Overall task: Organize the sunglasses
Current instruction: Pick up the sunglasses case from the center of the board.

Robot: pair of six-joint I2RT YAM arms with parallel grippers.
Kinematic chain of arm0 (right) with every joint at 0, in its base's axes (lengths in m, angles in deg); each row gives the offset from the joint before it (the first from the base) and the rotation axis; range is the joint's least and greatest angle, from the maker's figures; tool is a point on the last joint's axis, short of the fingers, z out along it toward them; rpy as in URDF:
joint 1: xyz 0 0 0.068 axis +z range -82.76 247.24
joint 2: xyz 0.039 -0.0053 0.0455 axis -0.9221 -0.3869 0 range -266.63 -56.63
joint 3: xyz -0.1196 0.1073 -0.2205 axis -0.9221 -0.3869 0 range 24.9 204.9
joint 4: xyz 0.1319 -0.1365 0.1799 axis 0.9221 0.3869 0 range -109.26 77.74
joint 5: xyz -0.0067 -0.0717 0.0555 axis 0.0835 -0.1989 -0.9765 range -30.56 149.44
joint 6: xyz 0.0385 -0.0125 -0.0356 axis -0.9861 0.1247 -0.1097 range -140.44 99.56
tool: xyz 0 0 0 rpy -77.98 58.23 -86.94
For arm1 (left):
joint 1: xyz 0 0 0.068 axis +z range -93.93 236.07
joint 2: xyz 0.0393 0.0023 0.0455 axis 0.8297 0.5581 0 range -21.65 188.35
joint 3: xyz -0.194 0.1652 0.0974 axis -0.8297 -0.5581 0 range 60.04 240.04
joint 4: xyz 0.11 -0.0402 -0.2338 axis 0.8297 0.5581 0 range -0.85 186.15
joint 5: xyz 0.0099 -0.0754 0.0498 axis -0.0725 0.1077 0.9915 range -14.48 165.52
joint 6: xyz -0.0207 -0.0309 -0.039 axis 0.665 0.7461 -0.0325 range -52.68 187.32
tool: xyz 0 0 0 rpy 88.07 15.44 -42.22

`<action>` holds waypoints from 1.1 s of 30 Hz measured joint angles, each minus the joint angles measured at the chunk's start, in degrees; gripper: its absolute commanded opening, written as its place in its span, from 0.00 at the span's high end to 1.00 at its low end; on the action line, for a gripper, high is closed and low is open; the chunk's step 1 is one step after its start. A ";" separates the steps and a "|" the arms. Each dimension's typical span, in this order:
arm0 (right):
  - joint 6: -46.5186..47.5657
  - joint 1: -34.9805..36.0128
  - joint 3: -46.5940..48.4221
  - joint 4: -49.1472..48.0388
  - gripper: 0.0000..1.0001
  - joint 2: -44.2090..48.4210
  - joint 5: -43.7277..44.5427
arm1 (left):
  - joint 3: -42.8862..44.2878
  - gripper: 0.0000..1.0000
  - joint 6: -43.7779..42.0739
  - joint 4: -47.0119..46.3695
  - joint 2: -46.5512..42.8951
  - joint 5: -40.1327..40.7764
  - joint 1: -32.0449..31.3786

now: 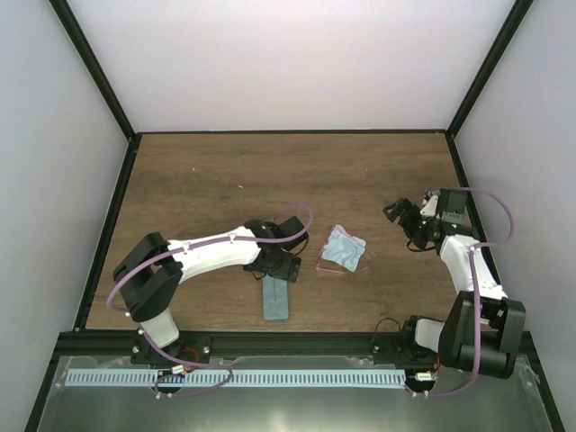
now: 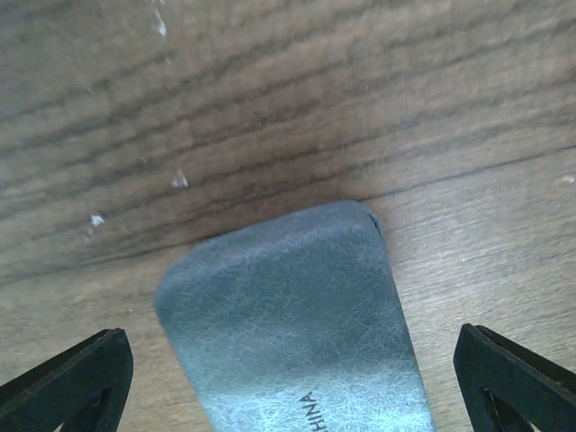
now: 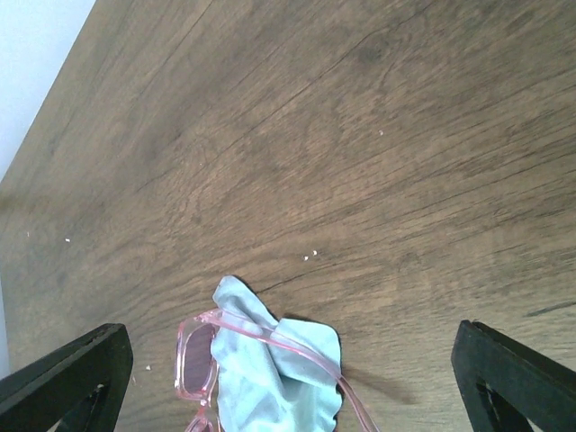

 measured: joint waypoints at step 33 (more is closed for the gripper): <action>0.17 1.49 -0.09 1.92 0.00 -0.13 0.68 | -0.42 0.12 1.27 0.07 2.60 -7.10 -0.42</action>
